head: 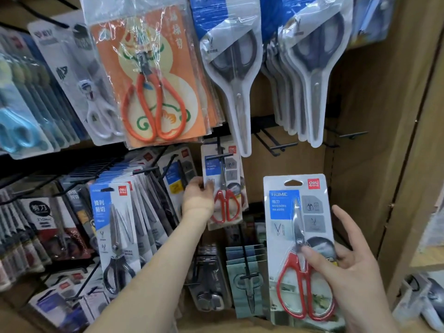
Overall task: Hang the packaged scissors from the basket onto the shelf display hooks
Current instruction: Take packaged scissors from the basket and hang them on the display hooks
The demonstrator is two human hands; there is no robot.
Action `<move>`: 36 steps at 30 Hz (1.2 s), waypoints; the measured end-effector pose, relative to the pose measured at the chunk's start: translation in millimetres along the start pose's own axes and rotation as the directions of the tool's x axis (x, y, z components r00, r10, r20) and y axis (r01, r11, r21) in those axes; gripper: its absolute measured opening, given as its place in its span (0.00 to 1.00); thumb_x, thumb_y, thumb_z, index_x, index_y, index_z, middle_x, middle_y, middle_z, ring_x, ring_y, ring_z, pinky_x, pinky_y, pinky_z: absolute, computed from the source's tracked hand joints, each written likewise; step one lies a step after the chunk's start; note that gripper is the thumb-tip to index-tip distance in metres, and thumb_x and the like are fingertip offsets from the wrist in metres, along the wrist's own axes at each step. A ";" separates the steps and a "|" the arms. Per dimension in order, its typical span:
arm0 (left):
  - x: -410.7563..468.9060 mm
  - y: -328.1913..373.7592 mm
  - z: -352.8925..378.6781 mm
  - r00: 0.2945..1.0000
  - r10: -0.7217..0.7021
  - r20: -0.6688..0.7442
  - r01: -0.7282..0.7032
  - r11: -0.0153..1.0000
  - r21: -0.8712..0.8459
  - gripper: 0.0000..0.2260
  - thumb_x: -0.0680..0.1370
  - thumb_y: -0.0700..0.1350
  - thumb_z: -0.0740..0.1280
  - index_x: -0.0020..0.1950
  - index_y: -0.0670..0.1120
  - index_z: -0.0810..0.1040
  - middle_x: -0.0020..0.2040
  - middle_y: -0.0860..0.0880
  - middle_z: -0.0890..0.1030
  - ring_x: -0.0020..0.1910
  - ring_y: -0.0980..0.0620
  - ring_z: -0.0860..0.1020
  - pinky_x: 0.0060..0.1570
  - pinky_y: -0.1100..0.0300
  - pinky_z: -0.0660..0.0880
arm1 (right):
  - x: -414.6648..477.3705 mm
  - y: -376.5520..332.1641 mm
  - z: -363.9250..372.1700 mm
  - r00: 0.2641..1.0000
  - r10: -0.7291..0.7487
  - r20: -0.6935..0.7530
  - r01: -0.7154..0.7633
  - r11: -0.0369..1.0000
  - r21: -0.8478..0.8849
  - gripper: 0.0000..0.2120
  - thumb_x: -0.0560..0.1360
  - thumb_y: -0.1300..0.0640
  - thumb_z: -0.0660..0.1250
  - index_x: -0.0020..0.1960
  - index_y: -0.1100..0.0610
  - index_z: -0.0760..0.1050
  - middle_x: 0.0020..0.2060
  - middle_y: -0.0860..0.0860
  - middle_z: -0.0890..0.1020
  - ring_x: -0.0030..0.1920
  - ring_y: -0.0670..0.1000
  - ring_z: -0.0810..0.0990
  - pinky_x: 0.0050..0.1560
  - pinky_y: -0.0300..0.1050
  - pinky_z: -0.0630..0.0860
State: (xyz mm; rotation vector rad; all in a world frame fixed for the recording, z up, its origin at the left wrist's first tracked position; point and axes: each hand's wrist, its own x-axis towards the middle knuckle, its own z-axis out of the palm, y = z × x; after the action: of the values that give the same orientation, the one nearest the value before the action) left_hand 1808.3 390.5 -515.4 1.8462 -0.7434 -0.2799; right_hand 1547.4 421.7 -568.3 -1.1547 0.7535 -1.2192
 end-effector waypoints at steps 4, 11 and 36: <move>-30.3 -2.4 -13.1 0.997 0.065 -0.052 -0.065 0.998 0.009 0.16 0.80 0.46 0.66 0.67 0.50 0.70 0.60 0.49 0.79 0.54 0.49 0.78 0.53 0.57 0.74 | -1.4 -3.0 2.1 0.998 0.019 0.064 -0.022 0.999 0.041 0.44 0.49 0.41 0.85 0.63 0.34 0.73 0.48 0.54 0.87 0.46 0.58 0.87 0.44 0.63 0.83; -162.7 -10.0 -30.9 0.834 0.228 0.502 -0.038 0.932 -0.360 0.12 0.83 0.43 0.61 0.63 0.58 0.74 0.46 0.50 0.86 0.46 0.54 0.84 0.46 0.57 0.81 | -2.6 -1.7 8.5 0.996 -0.027 0.084 0.018 0.994 0.106 0.36 0.65 0.65 0.72 0.68 0.39 0.71 0.50 0.57 0.86 0.47 0.60 0.87 0.41 0.57 0.84; -152.8 11.3 -11.7 0.864 0.230 0.449 -0.024 0.908 -0.419 0.22 0.83 0.39 0.62 0.66 0.65 0.63 0.47 0.46 0.87 0.45 0.46 0.86 0.46 0.52 0.83 | 3.3 -22.7 9.9 0.977 -0.030 0.209 0.085 0.962 -0.259 0.26 0.76 0.53 0.68 0.69 0.36 0.65 0.51 0.48 0.86 0.49 0.47 0.86 0.49 0.45 0.83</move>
State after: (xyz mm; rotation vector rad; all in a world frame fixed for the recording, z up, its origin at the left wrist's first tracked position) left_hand 1691.5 490.0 -523.9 1.3286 -1.0647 -0.7768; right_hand 1550.2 422.3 -543.5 -1.5088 0.7478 -1.0483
